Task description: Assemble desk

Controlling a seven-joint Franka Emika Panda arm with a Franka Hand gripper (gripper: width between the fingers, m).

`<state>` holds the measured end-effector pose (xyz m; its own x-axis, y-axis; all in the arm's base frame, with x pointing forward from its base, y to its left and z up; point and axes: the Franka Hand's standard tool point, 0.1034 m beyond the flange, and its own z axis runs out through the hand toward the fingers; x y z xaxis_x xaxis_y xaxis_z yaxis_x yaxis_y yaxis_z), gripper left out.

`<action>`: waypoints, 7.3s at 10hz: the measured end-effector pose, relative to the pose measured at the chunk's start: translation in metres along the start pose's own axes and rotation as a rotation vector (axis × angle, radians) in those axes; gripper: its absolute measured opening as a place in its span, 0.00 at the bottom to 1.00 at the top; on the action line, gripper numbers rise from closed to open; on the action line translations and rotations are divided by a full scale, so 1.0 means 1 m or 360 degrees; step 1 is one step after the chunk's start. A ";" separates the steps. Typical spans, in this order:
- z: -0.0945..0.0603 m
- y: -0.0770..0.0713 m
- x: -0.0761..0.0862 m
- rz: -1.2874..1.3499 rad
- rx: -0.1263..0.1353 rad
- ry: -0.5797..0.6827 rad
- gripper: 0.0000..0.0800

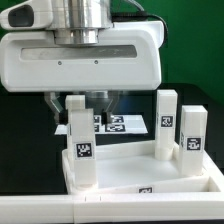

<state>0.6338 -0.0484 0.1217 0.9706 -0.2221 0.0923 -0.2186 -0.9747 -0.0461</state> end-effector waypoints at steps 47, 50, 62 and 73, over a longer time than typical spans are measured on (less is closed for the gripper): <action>0.009 -0.001 -0.007 0.1371 0.0102 0.0009 0.81; 0.006 0.004 0.000 0.0595 0.0091 0.0089 0.81; 0.009 0.014 -0.003 0.2494 0.0119 -0.0017 0.36; 0.010 0.000 -0.007 0.2203 0.0128 0.0000 0.80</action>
Offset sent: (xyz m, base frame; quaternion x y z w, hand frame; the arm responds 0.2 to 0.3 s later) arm -0.0018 -0.0091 -0.0009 -0.0620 0.0013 0.2851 0.9565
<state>0.6284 -0.0465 0.1107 -0.0296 -0.9967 -0.0754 -0.9869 0.0411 -0.1559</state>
